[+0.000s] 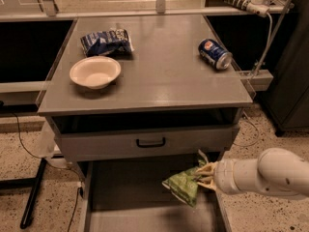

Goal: Place green jalapeno chip bag into middle drawer

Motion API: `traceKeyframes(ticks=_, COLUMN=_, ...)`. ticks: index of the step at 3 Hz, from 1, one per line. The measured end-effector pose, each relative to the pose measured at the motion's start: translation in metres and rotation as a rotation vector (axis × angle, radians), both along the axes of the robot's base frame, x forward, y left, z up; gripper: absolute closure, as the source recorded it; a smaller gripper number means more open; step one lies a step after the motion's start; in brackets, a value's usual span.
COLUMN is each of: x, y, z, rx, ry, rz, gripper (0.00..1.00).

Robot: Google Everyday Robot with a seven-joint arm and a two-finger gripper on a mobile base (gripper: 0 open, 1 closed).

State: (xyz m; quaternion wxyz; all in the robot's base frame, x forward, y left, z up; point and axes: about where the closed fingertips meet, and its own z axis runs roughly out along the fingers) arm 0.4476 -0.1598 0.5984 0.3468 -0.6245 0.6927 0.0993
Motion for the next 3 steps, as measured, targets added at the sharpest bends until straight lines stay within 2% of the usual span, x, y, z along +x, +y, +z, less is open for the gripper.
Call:
traceKeyframes(ticks=1, x=0.003, y=0.007, z=-0.068, rx=0.033, ry=0.034, rz=0.027, gripper=1.00)
traceKeyframes(ticks=3, x=0.005, y=0.012, z=-0.081, rx=0.052, ry=0.034, rz=0.028, gripper=1.00)
